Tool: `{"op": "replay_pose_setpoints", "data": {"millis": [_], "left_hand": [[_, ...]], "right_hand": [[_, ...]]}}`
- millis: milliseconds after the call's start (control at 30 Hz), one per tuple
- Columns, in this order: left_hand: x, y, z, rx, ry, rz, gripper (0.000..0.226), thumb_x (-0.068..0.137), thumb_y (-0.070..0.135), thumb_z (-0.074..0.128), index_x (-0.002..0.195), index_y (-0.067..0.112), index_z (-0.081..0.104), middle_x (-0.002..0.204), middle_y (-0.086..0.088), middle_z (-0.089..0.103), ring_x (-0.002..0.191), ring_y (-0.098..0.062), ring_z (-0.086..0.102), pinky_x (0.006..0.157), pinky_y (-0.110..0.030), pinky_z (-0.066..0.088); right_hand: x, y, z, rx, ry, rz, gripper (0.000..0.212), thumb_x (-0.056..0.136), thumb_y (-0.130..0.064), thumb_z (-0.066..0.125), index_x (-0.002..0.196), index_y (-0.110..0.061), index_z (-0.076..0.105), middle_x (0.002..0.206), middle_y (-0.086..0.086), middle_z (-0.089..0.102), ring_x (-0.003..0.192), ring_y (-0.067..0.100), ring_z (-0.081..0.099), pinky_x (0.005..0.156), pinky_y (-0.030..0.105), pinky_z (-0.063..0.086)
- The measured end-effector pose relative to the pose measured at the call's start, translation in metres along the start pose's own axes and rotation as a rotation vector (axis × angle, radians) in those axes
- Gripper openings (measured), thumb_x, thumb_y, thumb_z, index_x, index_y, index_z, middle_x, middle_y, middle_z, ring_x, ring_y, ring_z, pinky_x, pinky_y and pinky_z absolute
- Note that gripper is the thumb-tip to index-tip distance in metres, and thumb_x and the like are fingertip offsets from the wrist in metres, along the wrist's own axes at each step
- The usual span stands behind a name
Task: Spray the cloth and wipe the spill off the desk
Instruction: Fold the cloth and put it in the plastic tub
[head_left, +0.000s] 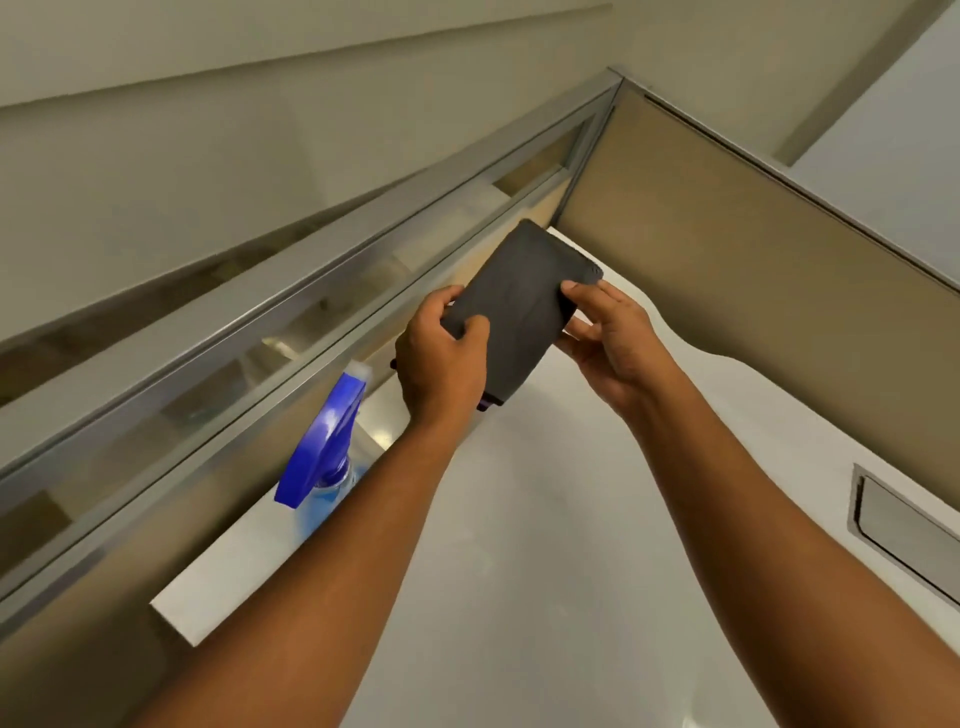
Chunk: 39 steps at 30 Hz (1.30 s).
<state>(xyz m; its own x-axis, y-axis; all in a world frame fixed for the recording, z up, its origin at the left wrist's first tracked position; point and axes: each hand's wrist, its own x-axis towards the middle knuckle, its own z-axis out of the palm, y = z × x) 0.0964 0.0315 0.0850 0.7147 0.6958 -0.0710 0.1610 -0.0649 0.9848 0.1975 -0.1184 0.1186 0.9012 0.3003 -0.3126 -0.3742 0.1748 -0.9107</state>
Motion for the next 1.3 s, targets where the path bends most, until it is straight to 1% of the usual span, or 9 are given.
{"op": "replay_pose_setpoints", "data": {"millis": [100,167,400,667,867,967,1067,1167,1300], "left_hand": [[0.007,-0.009,0.015,0.034,0.107,-0.05,0.039,0.098,0.02,0.059,0.136,0.021,0.067,0.13,-0.003,0.072,0.105,-0.015,0.061,0.104,-0.047,0.057],[0.013,-0.018,0.023,0.095,0.148,-0.098,0.038,0.098,0.02,0.057,0.134,0.02,0.068,0.125,-0.004,0.074,0.097,-0.012,0.054,0.114,-0.049,0.046],[0.024,-0.043,0.035,0.198,0.118,-0.199,0.038,0.099,0.018,0.056,0.135,0.019,0.067,0.132,-0.006,0.072,0.104,-0.017,0.059,0.112,-0.049,0.041],[0.021,-0.054,0.036,0.258,0.117,-0.239,0.039,0.101,0.013,0.053,0.139,0.017,0.06,0.143,-0.011,0.066,0.127,-0.035,0.064,0.112,-0.056,0.05],[0.017,-0.057,0.032,0.262,0.065,-0.187,0.051,0.106,0.007,0.053,0.156,0.017,0.046,0.161,-0.01,0.048,0.149,-0.032,0.047,0.12,-0.055,0.046],[-0.012,-0.045,0.023,0.252,0.042,-0.094,0.062,0.105,0.009,0.056,0.162,0.019,0.035,0.168,-0.008,0.036,0.154,-0.029,0.039,0.123,-0.05,0.044],[-0.066,-0.043,0.0,0.218,-0.094,0.097,0.07,0.103,0.021,0.062,0.164,0.029,0.029,0.173,0.0,0.029,0.157,-0.021,0.035,0.123,-0.033,0.041],[-0.115,-0.055,-0.029,0.277,-0.298,0.207,0.074,0.103,0.035,0.061,0.161,0.048,0.017,0.176,0.014,0.02,0.158,-0.001,0.021,0.114,-0.001,0.019],[-0.149,-0.073,-0.059,0.415,-0.458,0.223,0.073,0.107,0.042,0.052,0.151,0.061,-0.003,0.166,0.037,-0.011,0.148,0.024,-0.007,0.108,0.009,0.002]], "right_hand": [[0.019,0.015,0.007,0.009,0.006,0.034,0.025,0.093,-0.014,0.078,0.118,-0.009,0.075,0.12,0.006,0.08,0.108,0.025,0.078,0.084,0.038,0.064],[0.027,0.027,0.006,0.029,0.03,0.067,0.029,0.094,-0.013,0.077,0.122,-0.008,0.074,0.116,0.005,0.081,0.105,0.023,0.079,0.083,0.038,0.065],[0.04,0.057,-0.006,0.025,0.028,0.135,0.028,0.097,-0.012,0.075,0.125,-0.01,0.074,0.116,0.003,0.081,0.103,0.02,0.079,0.085,0.037,0.065],[0.044,0.067,-0.001,-0.363,-0.034,-0.121,0.032,0.1,-0.02,0.072,0.132,-0.013,0.069,0.127,0.004,0.075,0.117,0.023,0.073,0.097,0.035,0.062],[0.036,0.065,0.001,-0.545,0.034,-0.108,0.04,0.097,-0.031,0.077,0.133,-0.019,0.065,0.115,-0.011,0.071,0.104,0.011,0.07,0.084,0.027,0.06],[0.017,0.078,-0.011,-0.596,0.151,-0.011,0.061,0.091,-0.042,0.081,0.142,-0.015,0.061,0.121,0.002,0.07,0.105,0.017,0.07,0.074,0.025,0.06],[-0.006,0.099,-0.017,-0.511,0.202,0.137,0.056,0.091,-0.041,0.081,0.138,-0.015,0.063,0.118,0.004,0.073,0.097,0.019,0.075,0.063,0.024,0.062],[-0.015,0.112,-0.011,-0.325,0.209,0.194,0.05,0.096,-0.031,0.078,0.141,-0.017,0.061,0.116,-0.001,0.072,0.096,0.021,0.077,0.065,0.025,0.063],[-0.014,0.111,0.001,-0.247,0.244,0.176,0.049,0.099,-0.025,0.074,0.144,-0.014,0.059,0.126,0.001,0.068,0.102,0.02,0.074,0.073,0.025,0.064]]}}
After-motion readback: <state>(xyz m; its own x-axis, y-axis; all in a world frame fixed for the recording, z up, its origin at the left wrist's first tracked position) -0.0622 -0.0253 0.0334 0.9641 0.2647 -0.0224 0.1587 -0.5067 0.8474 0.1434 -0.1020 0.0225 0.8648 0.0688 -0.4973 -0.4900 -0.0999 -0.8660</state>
